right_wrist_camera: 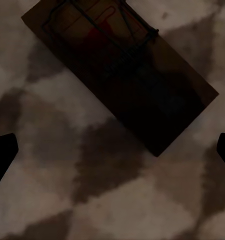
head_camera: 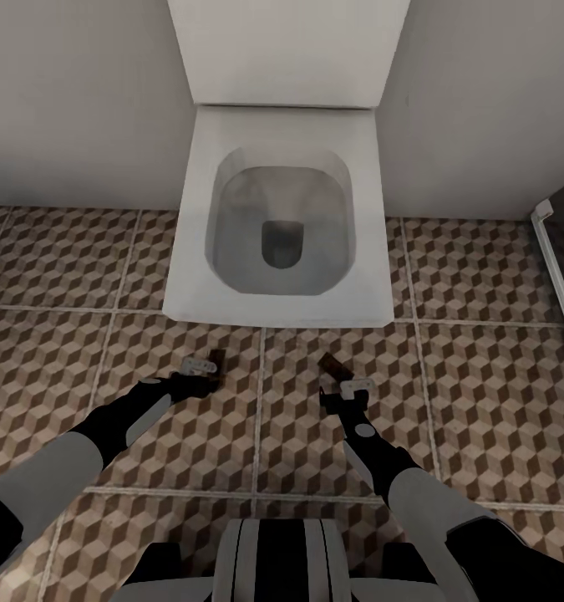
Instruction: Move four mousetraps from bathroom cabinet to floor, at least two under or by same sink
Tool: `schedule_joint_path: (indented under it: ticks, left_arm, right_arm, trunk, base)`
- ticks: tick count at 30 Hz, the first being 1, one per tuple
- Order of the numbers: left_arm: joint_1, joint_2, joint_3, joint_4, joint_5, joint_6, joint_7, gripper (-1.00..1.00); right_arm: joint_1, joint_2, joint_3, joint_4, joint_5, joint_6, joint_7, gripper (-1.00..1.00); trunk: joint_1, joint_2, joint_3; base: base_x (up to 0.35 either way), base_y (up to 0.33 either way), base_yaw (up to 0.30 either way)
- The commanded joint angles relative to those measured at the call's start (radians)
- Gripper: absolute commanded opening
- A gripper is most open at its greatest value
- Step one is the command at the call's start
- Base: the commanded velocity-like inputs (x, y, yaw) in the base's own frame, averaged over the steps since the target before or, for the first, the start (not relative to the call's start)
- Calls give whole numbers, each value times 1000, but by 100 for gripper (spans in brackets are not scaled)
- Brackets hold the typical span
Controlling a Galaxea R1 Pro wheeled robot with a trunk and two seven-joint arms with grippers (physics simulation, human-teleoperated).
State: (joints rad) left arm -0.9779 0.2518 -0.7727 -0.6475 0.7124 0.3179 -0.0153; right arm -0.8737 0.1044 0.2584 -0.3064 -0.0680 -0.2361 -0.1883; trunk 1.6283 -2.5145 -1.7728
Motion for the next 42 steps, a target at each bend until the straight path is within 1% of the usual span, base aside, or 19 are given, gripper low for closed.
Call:
schedule_joint_path:
  ticks: [1,2,4,22,29,31,33,37,42]
  left_arm:
    - [-1,-2,-2,4,-8,2,34,-100]
    - [-1,-10,-2,2,-8,2,66,-100]
    - [-1,-13,-2,1,-8,2,80,-100]
    - [-1,-18,-2,2,-8,2,92,-100]
    - [-1,-28,-2,7,-9,3,98,-100]
    - [-1,-30,-2,8,-9,3,115,-100]
    - [-1,-32,-2,6,-9,3,152,-100]
    - [-1,-35,-2,2,-8,3,206,-100]
    - [-1,-41,-5,3,-8,3,213,-100]
  right_arm:
    - [-1,-1,8,1,-7,-3,-6,100]
    - [-1,-1,8,1,-7,-3,-6,100]
    - [-1,-1,8,1,-7,-3,-6,100]
    - [-1,-2,8,1,-7,-3,-6,100]
    - [-1,-3,8,1,-7,-3,-5,100]
    - [-1,-3,8,1,-7,-3,-4,100]
    - [-1,-3,8,1,-7,-3,-4,100]
    - [-1,-3,8,1,-7,-3,-4,100]
    - [-1,-3,8,1,-7,-3,-4,100]
  trunk:
    - [0,0,0]
    - [0,0,0]
    - [0,0,0]
    - [0,0,0]
    - [0,0,0]
    - [0,0,0]
    - [0,0,0]
    - [0,0,0]
    - [0,0,0]
  base:
    - [0,0,0]
    - [0,0,0]
    - [0,0,0]
    - [0,0,0]
    - [0,0,0]
    - [0,0,0]
    - [0,0,0]
    - [0,0,0]
    - [0,0,0]
